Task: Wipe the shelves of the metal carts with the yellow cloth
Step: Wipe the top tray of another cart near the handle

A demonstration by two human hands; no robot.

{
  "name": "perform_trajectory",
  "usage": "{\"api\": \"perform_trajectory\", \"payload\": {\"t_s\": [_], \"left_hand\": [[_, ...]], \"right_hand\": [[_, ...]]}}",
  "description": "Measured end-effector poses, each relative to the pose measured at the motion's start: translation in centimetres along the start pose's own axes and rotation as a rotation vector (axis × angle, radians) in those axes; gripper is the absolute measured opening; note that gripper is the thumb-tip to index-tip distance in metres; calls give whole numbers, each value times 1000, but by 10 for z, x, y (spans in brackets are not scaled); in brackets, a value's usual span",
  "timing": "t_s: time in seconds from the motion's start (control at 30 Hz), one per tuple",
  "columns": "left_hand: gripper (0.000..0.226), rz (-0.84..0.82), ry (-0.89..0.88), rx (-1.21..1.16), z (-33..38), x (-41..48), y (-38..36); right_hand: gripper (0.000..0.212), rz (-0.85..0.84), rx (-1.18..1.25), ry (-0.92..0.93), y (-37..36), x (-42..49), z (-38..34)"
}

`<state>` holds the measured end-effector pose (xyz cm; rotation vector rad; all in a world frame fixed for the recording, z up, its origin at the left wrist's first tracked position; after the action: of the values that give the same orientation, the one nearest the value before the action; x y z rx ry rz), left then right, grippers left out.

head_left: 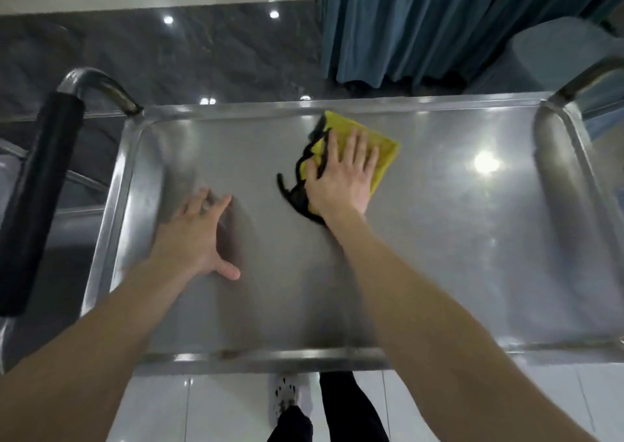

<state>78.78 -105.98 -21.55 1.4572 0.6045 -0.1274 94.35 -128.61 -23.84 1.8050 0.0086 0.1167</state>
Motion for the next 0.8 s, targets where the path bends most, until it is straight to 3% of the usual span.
{"api": "perform_trajectory", "payload": {"t_s": [0.1,0.2,0.3,0.4,0.47,0.5,0.57,0.67,0.73,0.8], "left_hand": [[165,-18,-3,-20,3,-5,3],[165,-25,-5,-27,3,-9,7],[165,-23,-6,-10,8,-10,13],[161,1,16,14,11,-14,12],[158,-3,19,1,13,-13,11],[158,-9,21,-2,14,-12,12],[159,-25,37,-1,11,-11,10],[160,-17,37,12,10,-11,9],[159,-15,31,29,12,-12,9],[159,-20,30,18,11,-13,10]], "right_hand": [[71,-139,54,535,-24,-32,-104],[67,-167,88,631,-16,-29,-68],[69,-30,17,368,8,12,53],[77,48,-40,-162,31,43,154],[80,98,-50,-425,31,47,147],[80,110,-40,-440,26,49,118],[76,104,-23,-193,7,50,20],[71,-74,36,397,-32,28,-132],[69,-158,57,573,-41,18,-159],[69,-141,76,568,-33,27,-127]]}}
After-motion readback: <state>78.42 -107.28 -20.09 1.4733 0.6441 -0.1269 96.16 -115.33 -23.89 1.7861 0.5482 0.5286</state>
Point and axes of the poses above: each hand's wrist, its own x-axis towards the middle knuckle, its own y-axis out of the back of the hand, z = x × y, the point moved 9 cm from there along x, towards the middle knuckle, and after that the axes turned 5 degrees about z, right-handed, at the moved point
